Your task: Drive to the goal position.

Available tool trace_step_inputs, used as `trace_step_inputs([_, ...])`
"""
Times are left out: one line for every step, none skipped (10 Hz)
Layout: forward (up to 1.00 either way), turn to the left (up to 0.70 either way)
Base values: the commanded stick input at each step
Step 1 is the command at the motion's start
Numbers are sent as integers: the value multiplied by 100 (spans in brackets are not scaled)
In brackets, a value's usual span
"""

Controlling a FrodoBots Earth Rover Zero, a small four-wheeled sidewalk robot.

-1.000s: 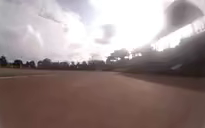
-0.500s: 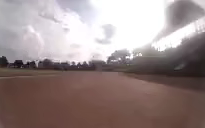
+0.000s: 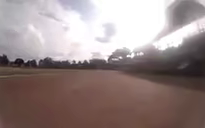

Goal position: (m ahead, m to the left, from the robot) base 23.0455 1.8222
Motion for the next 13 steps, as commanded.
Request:
trace_step_inputs([70,0])
trace_step_inputs([70,0])
trace_step_inputs([70,0])
trace_step_inputs([70,0])
trace_step_inputs([70,0])
trace_step_inputs([70,0])
trace_step_inputs([70,0])
trace_step_inputs([70,0])
trace_step_inputs([70,0])
trace_step_inputs([70,0])
trace_step_inputs([70,0])
trace_step_inputs([70,0])
trace_step_inputs([70,0])
